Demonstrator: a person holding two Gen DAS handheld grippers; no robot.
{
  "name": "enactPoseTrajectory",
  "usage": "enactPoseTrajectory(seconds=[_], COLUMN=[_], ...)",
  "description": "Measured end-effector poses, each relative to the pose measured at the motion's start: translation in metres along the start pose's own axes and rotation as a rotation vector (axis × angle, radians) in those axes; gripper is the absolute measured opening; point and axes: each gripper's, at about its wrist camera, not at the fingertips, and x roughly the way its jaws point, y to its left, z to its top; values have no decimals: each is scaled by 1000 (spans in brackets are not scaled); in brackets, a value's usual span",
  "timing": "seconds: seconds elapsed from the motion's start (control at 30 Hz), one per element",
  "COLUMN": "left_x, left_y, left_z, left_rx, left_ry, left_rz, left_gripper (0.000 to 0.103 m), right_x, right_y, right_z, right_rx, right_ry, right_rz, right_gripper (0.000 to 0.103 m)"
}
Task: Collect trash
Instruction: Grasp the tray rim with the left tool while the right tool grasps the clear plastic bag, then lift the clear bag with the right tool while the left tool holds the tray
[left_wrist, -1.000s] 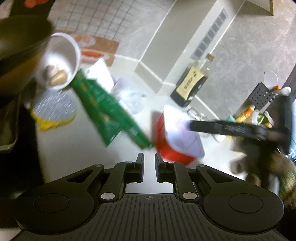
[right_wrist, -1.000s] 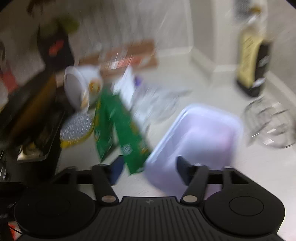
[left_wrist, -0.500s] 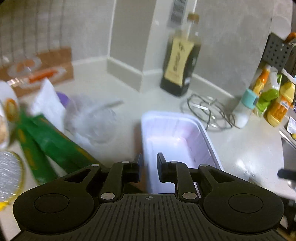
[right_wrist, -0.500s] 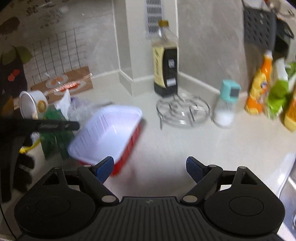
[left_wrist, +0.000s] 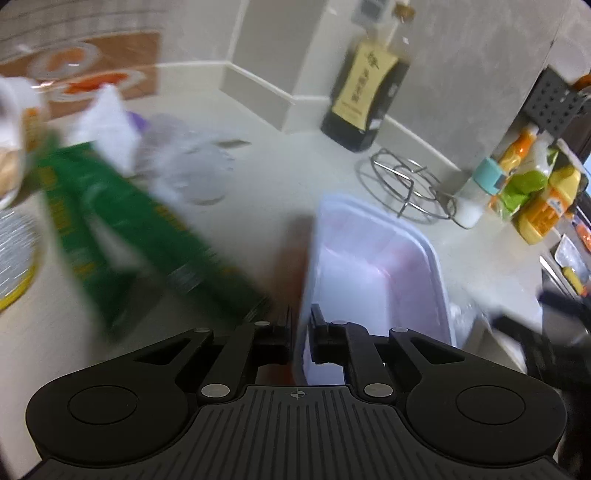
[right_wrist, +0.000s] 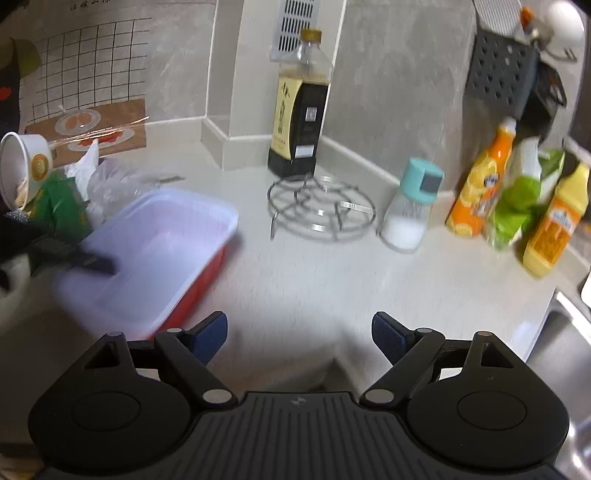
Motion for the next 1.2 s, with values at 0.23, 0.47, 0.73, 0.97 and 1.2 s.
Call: enactPoseTrajectory(seconds=[0.23, 0.47, 0.73, 0.97, 1.2], left_x=[-78, -121, -128, -125, -128], left_y=[47, 98, 116, 122, 127], left_z=[-44, -66, -71, -72, -73], left_rx=[-45, -188, -222, -195, -207], left_ry=[-40, -67, -88, -104, -110], left_rz=[172, 247, 159, 108, 72], left_gripper=[12, 12, 12, 12, 12], right_x=[27, 66, 144, 226, 202], right_y=[54, 132, 210, 237, 222], right_z=[41, 84, 155, 176, 164], right_rx=[-66, -84, -150, -131, -130], right_ry=[-16, 43, 46, 242, 281], right_rz=[77, 306, 359, 363, 394], right_gripper=[87, 89, 89, 88, 35])
